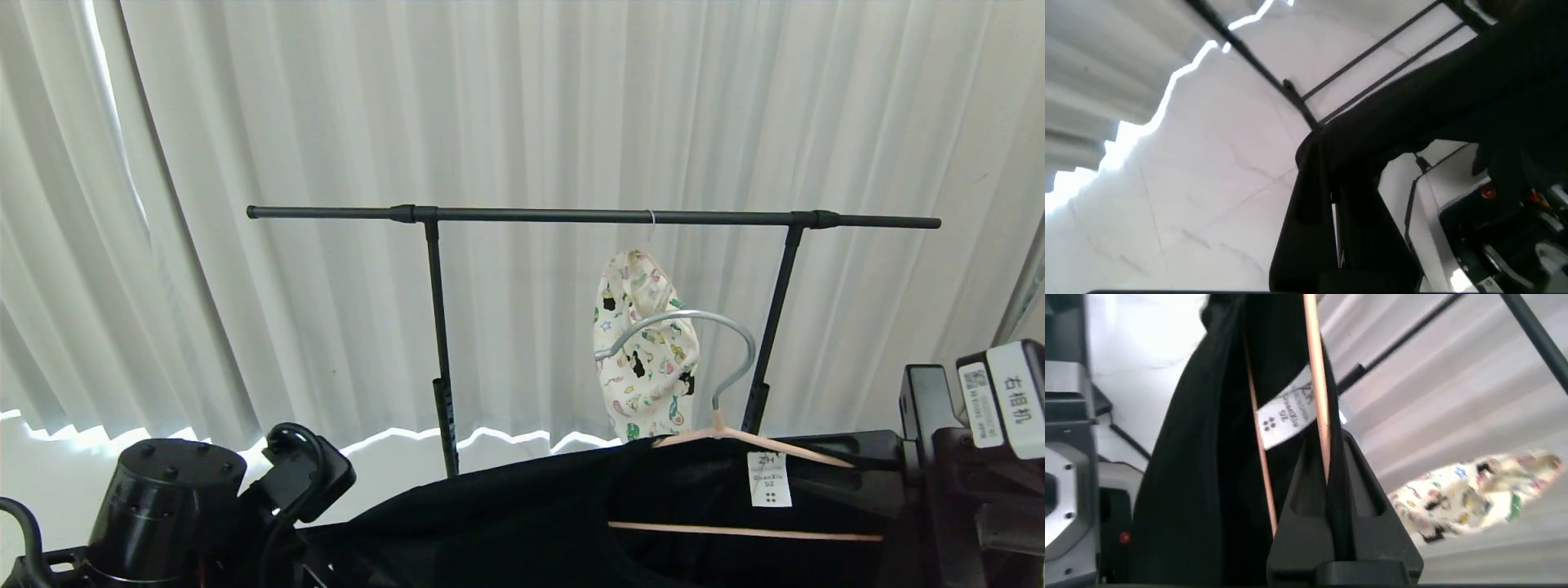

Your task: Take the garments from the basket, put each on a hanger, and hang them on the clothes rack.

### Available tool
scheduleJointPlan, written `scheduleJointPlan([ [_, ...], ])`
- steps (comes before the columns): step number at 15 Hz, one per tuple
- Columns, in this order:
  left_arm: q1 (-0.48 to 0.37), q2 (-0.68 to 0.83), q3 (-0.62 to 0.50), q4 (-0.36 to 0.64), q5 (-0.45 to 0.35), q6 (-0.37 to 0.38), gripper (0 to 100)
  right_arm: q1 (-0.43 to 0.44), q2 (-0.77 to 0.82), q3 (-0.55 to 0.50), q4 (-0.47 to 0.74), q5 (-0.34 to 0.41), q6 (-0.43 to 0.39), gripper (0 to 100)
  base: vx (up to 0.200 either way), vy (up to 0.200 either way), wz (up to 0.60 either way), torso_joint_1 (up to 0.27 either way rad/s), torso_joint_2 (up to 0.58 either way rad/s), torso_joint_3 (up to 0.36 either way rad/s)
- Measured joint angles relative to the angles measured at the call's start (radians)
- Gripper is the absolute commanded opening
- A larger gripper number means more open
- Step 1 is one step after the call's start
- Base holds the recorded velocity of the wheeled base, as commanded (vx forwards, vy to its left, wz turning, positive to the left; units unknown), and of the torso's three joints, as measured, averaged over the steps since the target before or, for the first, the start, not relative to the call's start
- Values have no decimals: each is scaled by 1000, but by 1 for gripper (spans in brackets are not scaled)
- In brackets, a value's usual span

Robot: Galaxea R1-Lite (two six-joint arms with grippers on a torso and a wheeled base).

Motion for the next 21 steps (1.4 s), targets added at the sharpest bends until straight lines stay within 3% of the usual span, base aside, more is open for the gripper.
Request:
scheduleJointPlan([
  [2,67,4,0,0,1,1,0,-30,-7,-2,-2,0,8,0,0,0,0,0,0,0],
  [5,61,4,-2,-5,1,6,0,-41,-16,-4,-2,-1,19,0,0,0,0,0,0,0],
  [6,48,4,-2,-38,2,6,100,-43,-17,-4,-2,-1,20,0,0,0,0,0,0,0],
  [10,25,5,3,-123,2,-8,100,-54,-20,-4,-3,-11,22,0,0,0,0,0,0,0],
  [12,23,-6,4,-126,1,-58,100,-81,-24,-4,-3,-16,27,0,0,0,0,0,0,0],
  [17,-37,-60,-6,-202,0,-277,100,-286,-42,3,7,-24,89,0,0,0,0,0,0,0],
  [21,-75,-86,-9,-216,26,-301,100,-423,-56,59,23,-99,141,0,0,0,0,0,0,0],
])
